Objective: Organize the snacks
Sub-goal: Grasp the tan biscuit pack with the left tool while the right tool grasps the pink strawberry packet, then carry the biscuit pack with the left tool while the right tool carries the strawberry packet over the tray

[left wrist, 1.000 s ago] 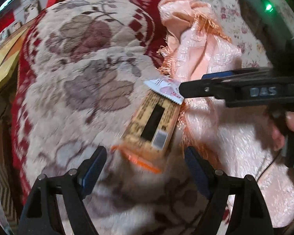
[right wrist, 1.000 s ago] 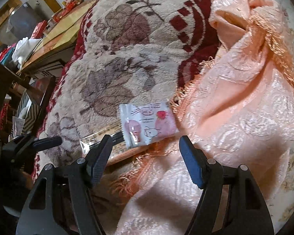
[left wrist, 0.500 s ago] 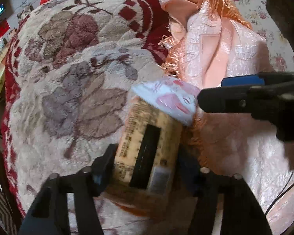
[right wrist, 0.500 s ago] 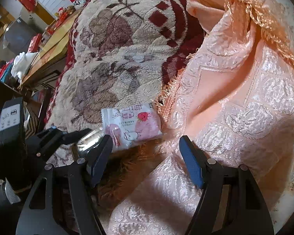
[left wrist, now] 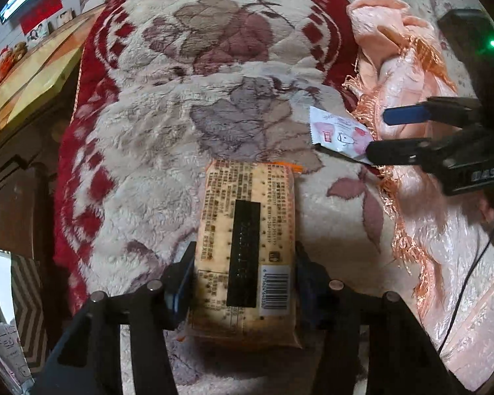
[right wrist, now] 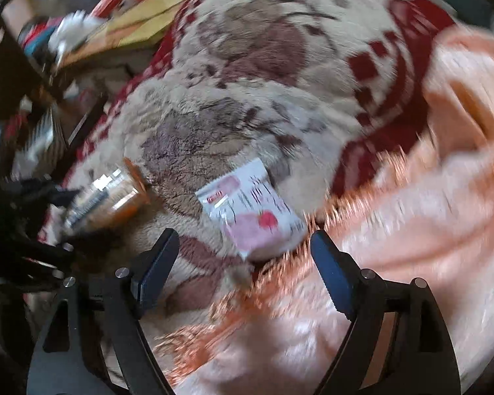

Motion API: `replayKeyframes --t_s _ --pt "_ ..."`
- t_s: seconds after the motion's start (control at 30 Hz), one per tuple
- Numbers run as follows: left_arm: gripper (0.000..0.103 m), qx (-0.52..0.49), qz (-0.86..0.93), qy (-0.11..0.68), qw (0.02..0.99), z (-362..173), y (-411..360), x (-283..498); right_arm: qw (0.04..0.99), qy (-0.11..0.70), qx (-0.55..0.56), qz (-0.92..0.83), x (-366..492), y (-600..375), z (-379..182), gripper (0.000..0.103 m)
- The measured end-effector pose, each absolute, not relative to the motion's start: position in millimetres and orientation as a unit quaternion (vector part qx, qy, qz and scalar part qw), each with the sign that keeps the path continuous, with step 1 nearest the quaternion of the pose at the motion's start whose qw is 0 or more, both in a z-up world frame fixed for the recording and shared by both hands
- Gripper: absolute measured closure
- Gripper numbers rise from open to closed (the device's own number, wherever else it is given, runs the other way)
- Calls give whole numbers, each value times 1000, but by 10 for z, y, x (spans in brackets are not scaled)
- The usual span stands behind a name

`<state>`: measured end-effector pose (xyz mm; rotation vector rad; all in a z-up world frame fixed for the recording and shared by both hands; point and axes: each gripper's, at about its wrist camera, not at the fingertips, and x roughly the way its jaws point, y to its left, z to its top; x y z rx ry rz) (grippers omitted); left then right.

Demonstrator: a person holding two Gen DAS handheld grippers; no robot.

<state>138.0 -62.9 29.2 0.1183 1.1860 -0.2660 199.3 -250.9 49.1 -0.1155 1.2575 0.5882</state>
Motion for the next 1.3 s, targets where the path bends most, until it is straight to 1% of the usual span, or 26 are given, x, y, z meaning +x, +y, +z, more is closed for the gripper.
replayKeyframes --t_s 0.2,0.27,0.3,0.33,0.37,0.4,0.43,0.47,0.5,0.53,0.63,0.77,0.9,1.07,1.3 --pt "45 57 -111 558 821 211 -666 1459 734 606 -113 285 2220 -2329 149 21" --pt "37 50 -105 564 818 165 -651 1495 735 606 -120 280 2246 -2313 61 21" --pt "33 46 -105 563 818 150 -660 1507 741 601 -112 279 2243 -2327 65 24" --pt "31 46 -103 562 820 141 -679 1508 748 597 -93 276 2243 -2358 86 38" --pt "31 49 -97 560 821 133 -703 1506 754 595 -73 268 2241 -2399 106 49" --pt "31 50 -92 559 823 129 -720 1505 758 595 -62 261 2224 -2427 118 49" --pt "34 49 -88 557 824 128 -726 1504 758 597 -52 257 2202 -2455 123 50" --pt "39 49 -82 554 827 130 -722 1498 757 600 -52 252 2168 -2470 131 50" --pt "46 52 -78 552 829 140 -718 1492 758 600 -56 249 2131 -2474 148 51" --pt "47 51 -79 551 829 155 -711 1480 760 599 -60 247 2072 -2476 185 51" --pt "47 43 -67 552 830 217 -634 1401 775 581 -33 245 1871 -2513 377 51" --pt "47 21 -44 536 843 446 -426 1183 791 559 11 247 1573 -2546 623 51" --pt "47 21 -23 513 858 687 -300 879 801 544 14 251 1267 -2385 786 51" --pt "47 13 -8 500 866 845 -132 419 798 539 51 266 900 -2123 837 51" --pt "47 -15 16 499 866 859 138 -84 782 549 87 281 427 -1805 798 51"
